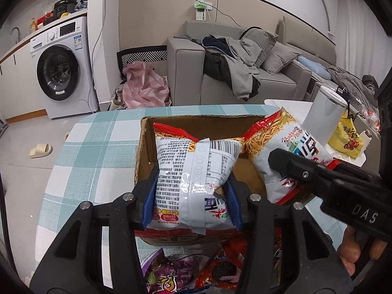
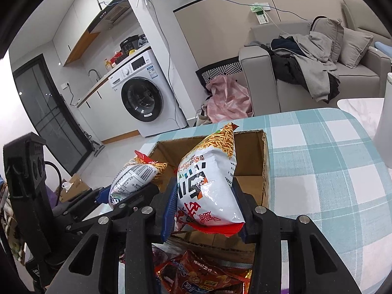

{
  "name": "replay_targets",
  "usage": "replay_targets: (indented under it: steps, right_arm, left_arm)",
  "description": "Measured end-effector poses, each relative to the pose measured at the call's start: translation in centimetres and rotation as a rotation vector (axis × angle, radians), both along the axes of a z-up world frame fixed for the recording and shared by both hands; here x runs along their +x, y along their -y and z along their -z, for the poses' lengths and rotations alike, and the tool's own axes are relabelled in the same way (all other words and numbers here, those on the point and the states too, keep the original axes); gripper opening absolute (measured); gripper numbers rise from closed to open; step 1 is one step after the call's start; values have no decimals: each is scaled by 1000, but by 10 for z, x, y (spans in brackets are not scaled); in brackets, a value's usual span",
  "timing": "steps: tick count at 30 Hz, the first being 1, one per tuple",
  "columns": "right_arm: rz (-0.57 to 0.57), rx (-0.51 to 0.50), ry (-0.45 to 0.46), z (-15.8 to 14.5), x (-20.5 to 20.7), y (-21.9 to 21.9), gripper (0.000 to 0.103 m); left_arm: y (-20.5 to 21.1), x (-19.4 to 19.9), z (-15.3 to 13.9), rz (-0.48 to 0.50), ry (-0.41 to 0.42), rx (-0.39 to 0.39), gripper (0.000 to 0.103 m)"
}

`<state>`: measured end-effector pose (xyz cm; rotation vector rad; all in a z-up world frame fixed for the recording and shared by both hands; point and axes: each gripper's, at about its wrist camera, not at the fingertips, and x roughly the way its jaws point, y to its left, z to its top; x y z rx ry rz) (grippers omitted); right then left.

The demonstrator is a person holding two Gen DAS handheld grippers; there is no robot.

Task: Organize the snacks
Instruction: 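Lift both held white bags and carry them over the cardboard box, then open both tools to drop the white bags into the box, then move the right tool to the purple-trimmed white bag while the left tool reaches the blue cookie pack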

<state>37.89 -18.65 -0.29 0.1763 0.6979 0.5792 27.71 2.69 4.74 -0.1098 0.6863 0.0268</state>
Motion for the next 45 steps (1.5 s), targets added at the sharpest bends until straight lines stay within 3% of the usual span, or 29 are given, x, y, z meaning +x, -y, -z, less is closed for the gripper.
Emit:
replay_targets:
  steps: [10,14,18,20,22,23,25,36,45]
  right_arm:
    - [24,-38,6,6,3,2,42]
    - [17,-33,19,3,-1,6,43]
    - [1,-45,52,-5,-12,9,56]
    - [6,-64,69,-9,-19,12,70]
    - [-7,-64,83,-13,-29,18,91]
    - [-12,-60,88,-15,-33,20,94]
    - [-22,-59,98,-18,-42,27,103]
    - [-29,-146,113,-14,-91,52,103]
    - [-6,-153,87,-3,-118,77,103]
  left_arm:
    - [-2,12,9,-9,-24,4,47]
    - [-5,10,9,-3,-37,-34,57]
    - [-7,0,3,-11,-22,-30,82]
    - [-7,-7,0,-7,-19,-25,85]
    - [-7,-17,-4,3,-16,-29,91]
    - [-7,-23,-6,0,-9,-28,99]
    - [-10,-38,-10,-12,16,-23,102]
    - [-27,-110,-15,-54,18,-41,102]
    - [-29,-157,-5,-76,-6,-29,102]
